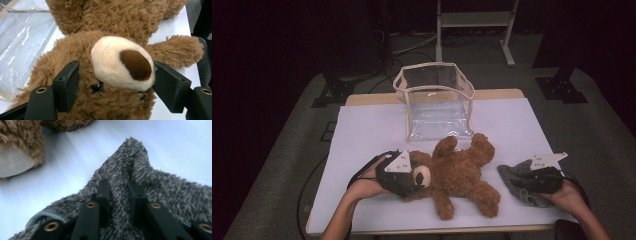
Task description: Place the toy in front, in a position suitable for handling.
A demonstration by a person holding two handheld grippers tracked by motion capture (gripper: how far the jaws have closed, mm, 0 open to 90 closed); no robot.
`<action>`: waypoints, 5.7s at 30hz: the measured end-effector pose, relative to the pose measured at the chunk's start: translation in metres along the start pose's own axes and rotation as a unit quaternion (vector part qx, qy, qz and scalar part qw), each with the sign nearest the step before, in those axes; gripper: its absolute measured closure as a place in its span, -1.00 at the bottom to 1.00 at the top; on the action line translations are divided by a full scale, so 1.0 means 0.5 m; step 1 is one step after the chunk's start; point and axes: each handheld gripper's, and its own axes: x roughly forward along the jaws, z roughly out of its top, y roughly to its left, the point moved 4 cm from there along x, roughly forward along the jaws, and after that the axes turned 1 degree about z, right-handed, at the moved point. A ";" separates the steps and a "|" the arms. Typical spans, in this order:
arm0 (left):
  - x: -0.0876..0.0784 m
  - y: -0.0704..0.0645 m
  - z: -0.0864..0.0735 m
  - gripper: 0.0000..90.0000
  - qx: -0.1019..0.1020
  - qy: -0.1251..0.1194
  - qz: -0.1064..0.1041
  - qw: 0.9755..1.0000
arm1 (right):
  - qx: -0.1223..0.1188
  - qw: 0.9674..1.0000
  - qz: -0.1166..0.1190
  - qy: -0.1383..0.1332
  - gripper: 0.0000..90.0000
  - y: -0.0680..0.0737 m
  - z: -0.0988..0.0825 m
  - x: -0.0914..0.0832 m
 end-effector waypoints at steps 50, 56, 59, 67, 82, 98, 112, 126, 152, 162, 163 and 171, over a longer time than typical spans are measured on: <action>0.022 0.039 0.009 -0.48 -0.061 -0.017 0.022 0.998 | -0.129 0.981 0.080 -0.118 0.81 0.167 0.188 0.005; 0.020 0.041 0.005 -0.48 -0.062 -0.016 0.028 0.998 | -0.166 0.975 0.088 -0.115 0.81 0.189 0.236 0.042; 0.020 0.039 0.006 -0.48 -0.062 -0.018 0.028 0.997 | -0.151 0.978 0.084 -0.114 0.81 0.180 0.209 0.032; 0.019 0.038 0.009 -0.48 -0.053 -0.012 0.024 0.998 | -0.089 0.986 0.071 -0.118 0.80 0.145 0.112 -0.003; 0.012 0.032 0.000 -0.48 -0.042 -0.013 0.014 0.999 | -0.100 0.983 0.084 -0.129 0.80 0.144 0.156 0.022; 0.013 0.034 0.001 -0.48 -0.042 -0.010 0.013 0.999 | -0.097 0.983 0.080 -0.137 0.80 0.144 0.162 0.013; 0.017 0.037 0.008 -0.47 -0.052 -0.006 0.023 0.998 | -0.079 0.986 0.064 -0.134 0.80 0.141 0.104 -0.008; 0.021 0.044 0.011 -0.46 -0.081 -0.009 0.037 0.996 | -0.138 0.978 0.082 -0.133 0.80 0.194 0.150 0.015; 0.024 0.048 0.017 -0.46 -0.093 -0.008 0.044 0.995 | -0.177 0.976 0.076 -0.106 0.80 0.210 0.120 0.021; 0.026 0.049 0.018 -0.47 -0.096 -0.011 0.044 0.994 | -0.178 0.975 0.079 -0.107 0.80 0.210 0.125 0.022; 0.026 0.049 0.017 -0.47 -0.094 -0.010 0.043 0.995 | -0.184 0.973 0.086 -0.108 0.80 0.216 0.135 0.031; 0.023 0.045 0.015 -0.47 -0.087 -0.008 0.037 0.995 | -0.181 0.974 0.091 -0.103 0.80 0.223 0.128 0.040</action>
